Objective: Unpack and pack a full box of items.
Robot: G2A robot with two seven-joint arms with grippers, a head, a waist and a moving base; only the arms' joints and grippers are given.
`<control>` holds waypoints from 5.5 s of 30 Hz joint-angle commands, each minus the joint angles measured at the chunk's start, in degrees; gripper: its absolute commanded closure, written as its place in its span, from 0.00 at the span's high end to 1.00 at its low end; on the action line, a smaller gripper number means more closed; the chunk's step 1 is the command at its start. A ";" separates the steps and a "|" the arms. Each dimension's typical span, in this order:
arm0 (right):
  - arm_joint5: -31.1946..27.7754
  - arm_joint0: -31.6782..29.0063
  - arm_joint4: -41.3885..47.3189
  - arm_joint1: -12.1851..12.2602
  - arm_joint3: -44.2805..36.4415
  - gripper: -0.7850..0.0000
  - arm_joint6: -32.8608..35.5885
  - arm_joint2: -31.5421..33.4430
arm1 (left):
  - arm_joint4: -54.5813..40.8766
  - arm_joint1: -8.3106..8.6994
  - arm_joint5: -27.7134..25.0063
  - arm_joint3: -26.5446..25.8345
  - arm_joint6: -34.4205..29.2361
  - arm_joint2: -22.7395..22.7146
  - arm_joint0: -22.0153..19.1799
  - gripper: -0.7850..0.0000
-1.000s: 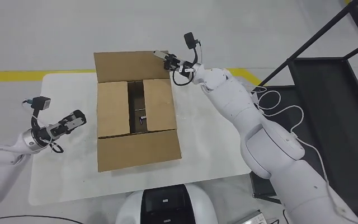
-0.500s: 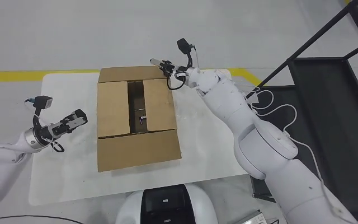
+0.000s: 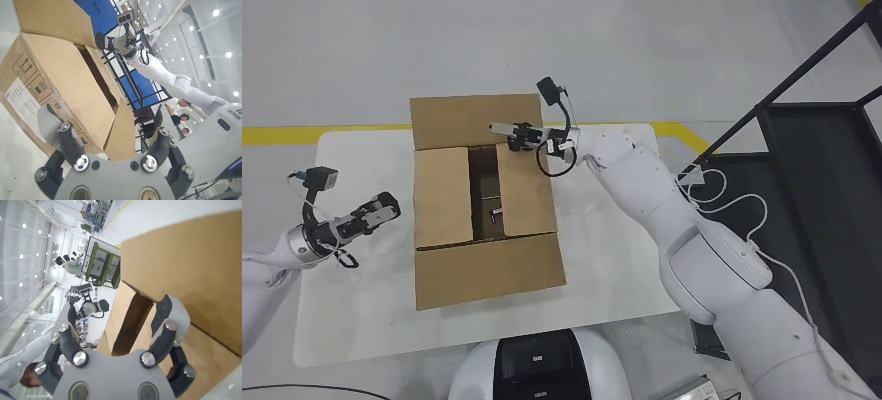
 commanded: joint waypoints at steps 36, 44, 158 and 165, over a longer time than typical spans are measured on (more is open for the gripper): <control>26.33 -34.17 -9.67 12.43 -63.21 1.00 12.99 19.32 | 8.54 -15.42 3.43 20.97 6.41 5.21 -14.44 1.00; 26.33 -34.17 -9.67 12.43 -63.21 1.00 12.99 19.32 | 9.95 -19.06 3.01 23.11 5.81 7.13 -17.27 1.00; 17.17 -35.60 -15.31 4.94 -68.61 1.00 7.35 20.41 | 12.73 -20.02 5.99 23.65 -5.98 -10.30 -8.36 1.00; 18.17 -42.42 -16.40 7.08 -75.07 1.00 7.75 27.00 | 10.22 -15.92 4.89 14.89 -4.89 -16.48 -5.43 1.00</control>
